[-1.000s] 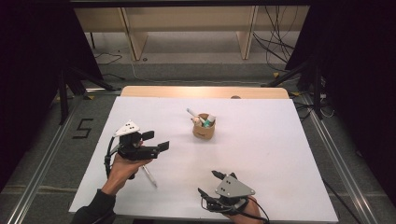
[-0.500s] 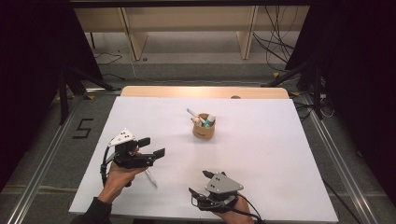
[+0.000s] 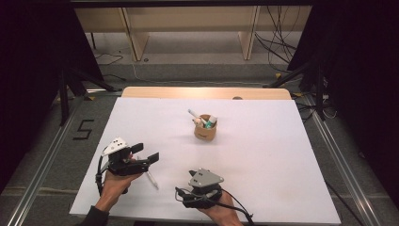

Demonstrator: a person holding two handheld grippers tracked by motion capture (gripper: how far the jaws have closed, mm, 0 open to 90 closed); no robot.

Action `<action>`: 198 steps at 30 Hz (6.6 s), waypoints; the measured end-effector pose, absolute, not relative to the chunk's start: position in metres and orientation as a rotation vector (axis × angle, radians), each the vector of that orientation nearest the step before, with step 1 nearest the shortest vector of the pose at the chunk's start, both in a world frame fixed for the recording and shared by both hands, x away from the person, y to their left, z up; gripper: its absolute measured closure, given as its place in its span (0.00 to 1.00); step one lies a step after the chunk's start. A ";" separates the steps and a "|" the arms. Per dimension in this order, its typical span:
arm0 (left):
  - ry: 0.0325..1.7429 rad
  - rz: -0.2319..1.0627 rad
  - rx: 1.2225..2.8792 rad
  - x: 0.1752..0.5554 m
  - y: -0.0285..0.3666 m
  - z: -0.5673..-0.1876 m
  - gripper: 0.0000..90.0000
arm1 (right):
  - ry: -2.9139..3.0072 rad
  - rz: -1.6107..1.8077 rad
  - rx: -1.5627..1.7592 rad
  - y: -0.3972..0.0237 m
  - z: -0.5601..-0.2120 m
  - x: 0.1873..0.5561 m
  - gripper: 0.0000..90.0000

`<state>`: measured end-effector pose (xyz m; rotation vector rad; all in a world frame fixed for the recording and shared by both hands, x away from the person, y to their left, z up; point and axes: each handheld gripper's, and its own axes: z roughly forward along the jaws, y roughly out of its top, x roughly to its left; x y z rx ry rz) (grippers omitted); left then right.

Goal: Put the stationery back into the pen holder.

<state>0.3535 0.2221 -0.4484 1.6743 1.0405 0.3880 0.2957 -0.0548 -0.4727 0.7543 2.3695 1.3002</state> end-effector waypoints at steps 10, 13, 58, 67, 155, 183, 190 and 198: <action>1.062 0.395 1.672 0.352 0.230 -0.452 0.17 | 2.435 1.252 0.721 -0.019 -0.478 0.306 0.38; 1.064 0.396 1.667 0.351 0.232 -0.452 0.17 | 2.447 1.251 0.720 -0.011 -0.480 0.307 0.39; 1.134 0.430 1.611 0.342 0.245 -0.458 0.18 | 2.502 1.098 0.687 0.056 -0.505 0.321 0.77; 1.137 0.435 1.610 0.342 0.244 -0.458 0.18 | 2.511 1.111 0.740 0.056 -0.506 0.322 0.84; 0.622 0.125 2.208 0.359 0.128 -0.404 0.17 | 2.187 0.958 0.243 -0.122 -0.457 0.247 0.90; 0.402 -0.061 2.500 0.356 0.094 -0.422 0.20 | 2.038 0.689 -0.200 -0.119 -0.478 0.232 0.90; 0.328 -0.092 2.565 0.354 0.085 -0.425 0.26 | 2.032 0.681 -0.235 -0.120 -0.479 0.231 0.90; 0.253 -0.133 2.639 0.352 0.074 -0.429 0.38 | 2.042 0.680 -0.262 -0.119 -0.479 0.231 0.90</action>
